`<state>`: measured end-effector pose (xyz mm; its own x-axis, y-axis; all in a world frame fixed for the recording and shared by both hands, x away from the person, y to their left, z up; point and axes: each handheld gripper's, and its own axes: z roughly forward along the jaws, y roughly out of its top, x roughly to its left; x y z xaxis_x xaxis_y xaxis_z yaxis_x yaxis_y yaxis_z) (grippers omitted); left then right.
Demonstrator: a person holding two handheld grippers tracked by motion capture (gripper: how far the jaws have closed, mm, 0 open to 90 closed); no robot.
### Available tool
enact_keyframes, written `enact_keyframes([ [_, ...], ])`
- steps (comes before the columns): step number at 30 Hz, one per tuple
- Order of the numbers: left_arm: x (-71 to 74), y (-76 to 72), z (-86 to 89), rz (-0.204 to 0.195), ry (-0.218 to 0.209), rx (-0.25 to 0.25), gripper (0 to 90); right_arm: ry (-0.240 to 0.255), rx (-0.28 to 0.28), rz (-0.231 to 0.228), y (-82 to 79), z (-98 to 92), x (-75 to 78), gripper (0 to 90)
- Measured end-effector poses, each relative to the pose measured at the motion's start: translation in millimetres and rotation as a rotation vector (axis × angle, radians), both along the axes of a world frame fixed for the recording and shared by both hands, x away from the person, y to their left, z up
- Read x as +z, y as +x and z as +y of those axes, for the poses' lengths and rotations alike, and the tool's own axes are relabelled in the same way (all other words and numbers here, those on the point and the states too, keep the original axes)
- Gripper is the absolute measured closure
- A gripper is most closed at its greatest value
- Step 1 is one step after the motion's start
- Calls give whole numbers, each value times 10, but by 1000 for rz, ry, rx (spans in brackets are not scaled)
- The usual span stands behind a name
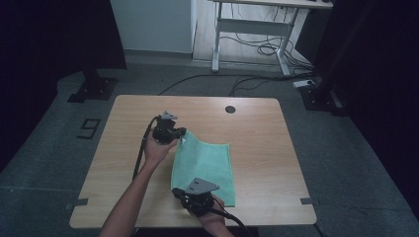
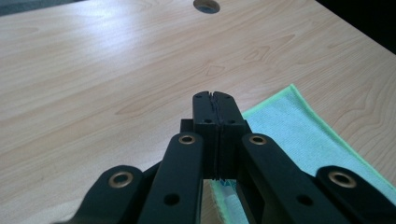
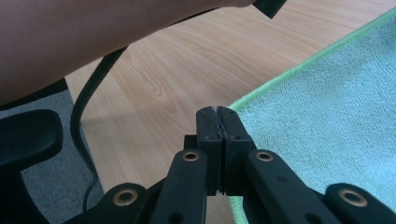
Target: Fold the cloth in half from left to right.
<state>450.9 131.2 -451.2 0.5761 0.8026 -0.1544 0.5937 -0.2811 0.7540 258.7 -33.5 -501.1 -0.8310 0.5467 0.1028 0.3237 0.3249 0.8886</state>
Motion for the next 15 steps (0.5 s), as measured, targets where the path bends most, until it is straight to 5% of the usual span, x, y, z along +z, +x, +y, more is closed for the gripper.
enact_keyframes([
  [15, -43, 219, -64, 36, 34, 3, 890, 21, -16, 11, 177, 88, -87, 882],
])
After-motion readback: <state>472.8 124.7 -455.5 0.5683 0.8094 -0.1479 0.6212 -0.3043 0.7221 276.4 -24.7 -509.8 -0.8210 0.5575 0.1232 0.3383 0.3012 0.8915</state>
